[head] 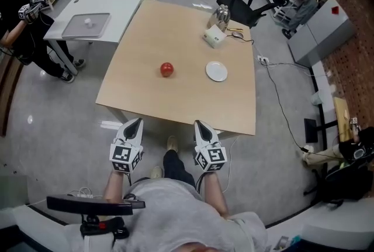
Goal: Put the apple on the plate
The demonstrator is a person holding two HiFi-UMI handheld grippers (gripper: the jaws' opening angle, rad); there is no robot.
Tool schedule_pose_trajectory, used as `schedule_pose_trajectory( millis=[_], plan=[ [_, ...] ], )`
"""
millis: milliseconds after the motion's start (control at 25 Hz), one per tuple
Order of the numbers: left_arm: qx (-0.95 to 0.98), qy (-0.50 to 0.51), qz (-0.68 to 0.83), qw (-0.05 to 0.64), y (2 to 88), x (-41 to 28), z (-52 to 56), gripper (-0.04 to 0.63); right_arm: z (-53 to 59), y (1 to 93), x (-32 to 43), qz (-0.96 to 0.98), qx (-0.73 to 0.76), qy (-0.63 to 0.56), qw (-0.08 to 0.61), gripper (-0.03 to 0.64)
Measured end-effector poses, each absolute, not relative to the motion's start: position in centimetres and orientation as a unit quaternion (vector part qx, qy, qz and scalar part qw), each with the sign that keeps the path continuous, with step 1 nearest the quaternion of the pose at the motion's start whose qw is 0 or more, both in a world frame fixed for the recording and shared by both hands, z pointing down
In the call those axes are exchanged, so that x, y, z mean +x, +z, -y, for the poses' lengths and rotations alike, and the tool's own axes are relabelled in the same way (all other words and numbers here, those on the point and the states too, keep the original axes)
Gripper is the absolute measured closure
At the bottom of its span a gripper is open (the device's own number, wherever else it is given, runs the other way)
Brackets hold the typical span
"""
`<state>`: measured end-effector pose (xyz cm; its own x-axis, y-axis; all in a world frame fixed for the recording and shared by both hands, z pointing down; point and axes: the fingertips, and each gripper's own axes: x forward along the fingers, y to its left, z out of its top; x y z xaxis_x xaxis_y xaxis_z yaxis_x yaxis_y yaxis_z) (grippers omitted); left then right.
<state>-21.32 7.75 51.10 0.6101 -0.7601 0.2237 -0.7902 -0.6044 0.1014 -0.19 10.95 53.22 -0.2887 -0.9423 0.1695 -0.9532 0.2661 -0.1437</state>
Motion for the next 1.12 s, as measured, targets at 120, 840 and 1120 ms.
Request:
schedule_pose_trajectory(
  millis=[120,840,1120],
  plan=[
    [0.888,0.08,0.442,0.1,51.4,-20.6,-6.0,0.575,-8.9,53.6,0.6,0.799,0.59,0.113,0.026,0.611],
    [0.846,0.115,0.496,0.157,57.7,-18.5,3.4,0.575,5.3,59.7,2.2,0.836,0.525,0.145,0.07,0.611],
    [0.82,0.125,0.528,0.181,58.3,-20.1,3.8,0.576,9.7,61.4,0.4,0.852,0.49,0.159,0.096,0.611]
  ],
)
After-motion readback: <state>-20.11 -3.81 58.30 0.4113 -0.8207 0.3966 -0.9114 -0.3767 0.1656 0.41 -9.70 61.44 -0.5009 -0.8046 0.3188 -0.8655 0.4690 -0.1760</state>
